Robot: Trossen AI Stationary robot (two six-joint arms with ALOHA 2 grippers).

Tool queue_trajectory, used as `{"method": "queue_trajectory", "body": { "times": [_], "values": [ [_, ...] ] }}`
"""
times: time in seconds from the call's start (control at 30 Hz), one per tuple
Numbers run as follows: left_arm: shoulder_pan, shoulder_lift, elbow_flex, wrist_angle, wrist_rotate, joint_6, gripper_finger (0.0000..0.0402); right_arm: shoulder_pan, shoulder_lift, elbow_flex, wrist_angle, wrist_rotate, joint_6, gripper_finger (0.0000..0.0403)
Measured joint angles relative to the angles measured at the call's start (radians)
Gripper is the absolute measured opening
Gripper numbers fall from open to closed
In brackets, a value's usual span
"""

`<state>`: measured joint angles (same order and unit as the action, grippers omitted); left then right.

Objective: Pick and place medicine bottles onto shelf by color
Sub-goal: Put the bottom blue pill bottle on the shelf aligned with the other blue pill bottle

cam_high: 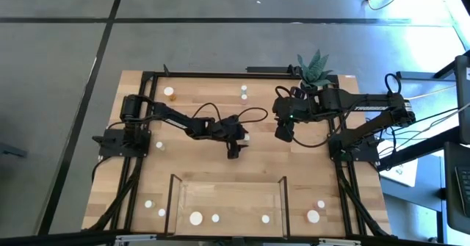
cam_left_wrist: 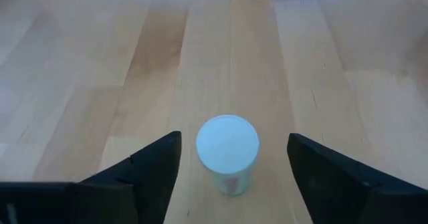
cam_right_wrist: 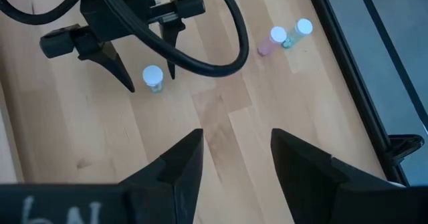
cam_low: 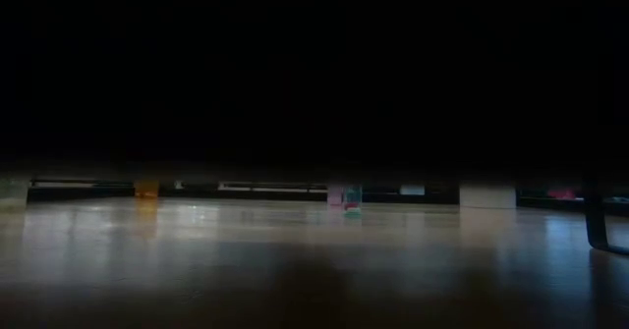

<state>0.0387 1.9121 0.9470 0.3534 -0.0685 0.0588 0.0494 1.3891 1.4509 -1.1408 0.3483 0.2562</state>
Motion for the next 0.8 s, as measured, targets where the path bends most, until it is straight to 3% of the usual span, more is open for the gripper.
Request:
{"method": "queue_trajectory", "body": {
  "times": [0.8],
  "values": [
    [0.005, 0.000, 0.000, 0.000, 0.000, 0.002, 0.0146, 0.000, 0.000, 0.000, 0.016, 0.000, -0.003, 0.0177]
  ]
}}
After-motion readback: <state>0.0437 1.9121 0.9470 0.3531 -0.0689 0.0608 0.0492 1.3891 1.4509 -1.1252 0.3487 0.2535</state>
